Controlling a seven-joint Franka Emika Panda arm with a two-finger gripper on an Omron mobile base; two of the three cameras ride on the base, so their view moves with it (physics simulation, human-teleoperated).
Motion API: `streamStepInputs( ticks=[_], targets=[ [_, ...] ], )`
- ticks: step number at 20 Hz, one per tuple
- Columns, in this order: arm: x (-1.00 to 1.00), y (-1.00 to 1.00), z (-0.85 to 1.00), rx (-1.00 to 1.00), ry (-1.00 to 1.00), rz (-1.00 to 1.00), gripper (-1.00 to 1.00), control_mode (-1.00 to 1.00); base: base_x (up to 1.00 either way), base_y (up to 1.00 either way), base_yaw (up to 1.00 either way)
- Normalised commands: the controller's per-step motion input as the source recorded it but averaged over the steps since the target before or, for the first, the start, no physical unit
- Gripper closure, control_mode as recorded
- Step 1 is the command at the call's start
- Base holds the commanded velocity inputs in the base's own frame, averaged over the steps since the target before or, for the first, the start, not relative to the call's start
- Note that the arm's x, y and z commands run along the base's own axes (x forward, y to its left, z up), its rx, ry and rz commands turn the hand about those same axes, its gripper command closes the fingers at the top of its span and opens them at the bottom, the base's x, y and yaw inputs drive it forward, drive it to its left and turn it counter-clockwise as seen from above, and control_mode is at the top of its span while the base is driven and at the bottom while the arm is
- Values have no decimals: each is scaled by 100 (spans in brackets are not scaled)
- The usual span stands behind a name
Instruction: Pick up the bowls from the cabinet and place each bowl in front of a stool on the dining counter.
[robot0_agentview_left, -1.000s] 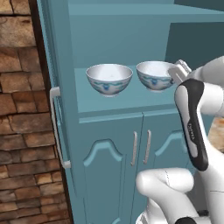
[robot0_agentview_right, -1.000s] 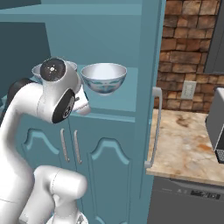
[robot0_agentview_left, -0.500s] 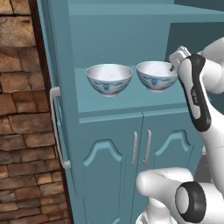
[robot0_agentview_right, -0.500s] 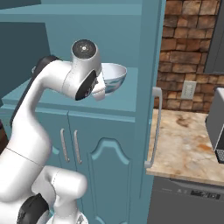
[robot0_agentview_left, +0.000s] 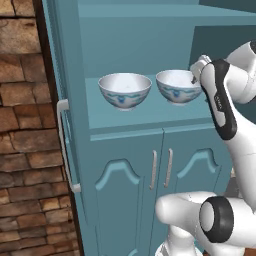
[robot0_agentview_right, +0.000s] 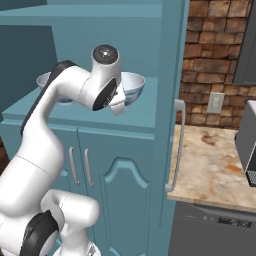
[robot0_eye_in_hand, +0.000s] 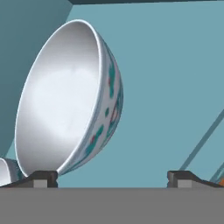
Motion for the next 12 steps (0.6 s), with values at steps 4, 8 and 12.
streamStepInputs(
  ticks=[4,8,12],
  targets=[
    [49,2,-17,0,0,0,-100,-100,0,0,0],
    [60,1,0,0,1,0,-100,-100,0,0,0],
    [51,0,0,0,1,0,-100,-100,0,0,0]
  ],
)
